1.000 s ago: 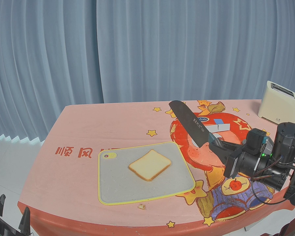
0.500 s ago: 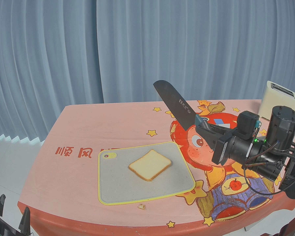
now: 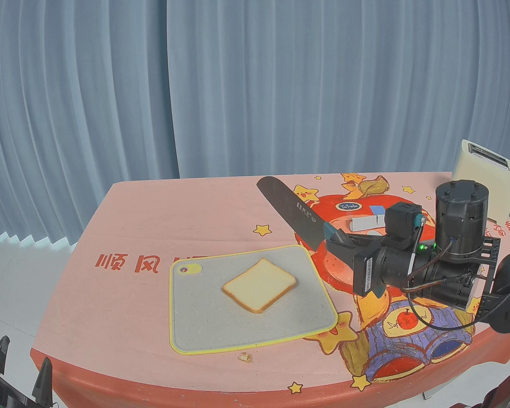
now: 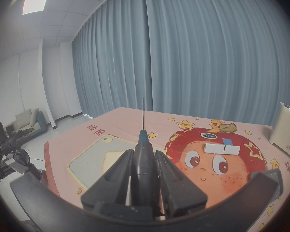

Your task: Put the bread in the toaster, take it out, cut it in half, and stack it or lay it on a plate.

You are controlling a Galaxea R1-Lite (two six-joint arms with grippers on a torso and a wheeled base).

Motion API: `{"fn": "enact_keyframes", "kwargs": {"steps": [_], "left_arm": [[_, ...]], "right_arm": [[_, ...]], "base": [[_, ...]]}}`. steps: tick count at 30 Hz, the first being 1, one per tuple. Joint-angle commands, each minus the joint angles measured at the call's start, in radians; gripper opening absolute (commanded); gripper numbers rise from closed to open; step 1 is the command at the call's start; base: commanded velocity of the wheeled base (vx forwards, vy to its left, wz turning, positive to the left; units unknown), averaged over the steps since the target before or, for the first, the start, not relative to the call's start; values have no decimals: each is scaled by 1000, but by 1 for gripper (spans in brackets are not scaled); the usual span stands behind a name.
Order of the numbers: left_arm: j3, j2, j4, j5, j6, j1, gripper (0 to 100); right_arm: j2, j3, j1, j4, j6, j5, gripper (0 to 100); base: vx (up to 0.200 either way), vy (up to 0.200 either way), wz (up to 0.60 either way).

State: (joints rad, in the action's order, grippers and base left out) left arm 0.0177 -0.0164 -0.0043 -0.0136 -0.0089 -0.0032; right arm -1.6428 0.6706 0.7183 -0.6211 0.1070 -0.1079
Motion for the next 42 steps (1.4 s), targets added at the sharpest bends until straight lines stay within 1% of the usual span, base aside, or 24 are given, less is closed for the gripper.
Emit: {"fn": "enact_keyframes", "kwargs": {"steps": [1, 7, 8, 11, 13, 14, 18, 20, 24, 26, 27, 30, 32, 37, 38, 42], "left_arm": [[-18, 0, 0, 0, 0, 0, 100], [-18, 0, 0, 0, 0, 0, 100], [-18, 0, 0, 0, 0, 0, 100], [-18, 0, 0, 0, 0, 0, 100], [-18, 0, 0, 0, 0, 0, 100], [-18, 0, 0, 0, 0, 0, 100], [-18, 0, 0, 0, 0, 0, 100], [-18, 0, 0, 0, 0, 0, 100], [-18, 0, 0, 0, 0, 0, 100], [-18, 0, 0, -3, 1, 0, 100], [-18, 0, 1, -6, 0, 0, 100], [-18, 0, 0, -6, 1, 0, 100], [-18, -2, 0, -8, 7, 0, 100], [-18, -2, 0, -9, 7, 0, 100], [-18, -2, 0, -9, 7, 0, 0], [-18, -2, 0, -9, 1, 0, 0]], "right_arm": [[31, -3, 1, 21, 2, -4, 0], [29, -3, 7, 52, 2, 0, 0], [34, -6, 23, 53, 5, 5, 0], [38, -9, 67, 57, 26, 0, 0], [38, -13, 82, 58, 28, 0, 0], [37, -26, 109, 58, 28, -4, 0], [34, -43, 128, 58, 20, -9, 0], [37, -54, 156, 57, 19, -10, 0], [46, -69, 181, 58, 19, -13, 0], [47, -77, 193, 57, 19, -21, 0], [44, -80, 202, 57, 19, -36, 0], [44, -82, 207, 55, 17, -53, 0], [47, -83, 213, 53, 17, -56, 0], [52, -89, 217, 49, 17, -58, 0], [52, -91, 217, 46, 17, -58, 0], [52, -92, 216, 44, 17, -61, 0]], "base": [[0, 0, 0], [0, 0, 0], [0, 0, 0], [0, 0, 0], [0, 0, 0], [0, 0, 0], [0, 0, 0], [0, 0, 0], [0, 0, 0], [0, 0, 0], [0, 0, 0], [0, 0, 0], [0, 0, 0], [0, 0, 0], [0, 0, 0], [0, 0, 0]]}}
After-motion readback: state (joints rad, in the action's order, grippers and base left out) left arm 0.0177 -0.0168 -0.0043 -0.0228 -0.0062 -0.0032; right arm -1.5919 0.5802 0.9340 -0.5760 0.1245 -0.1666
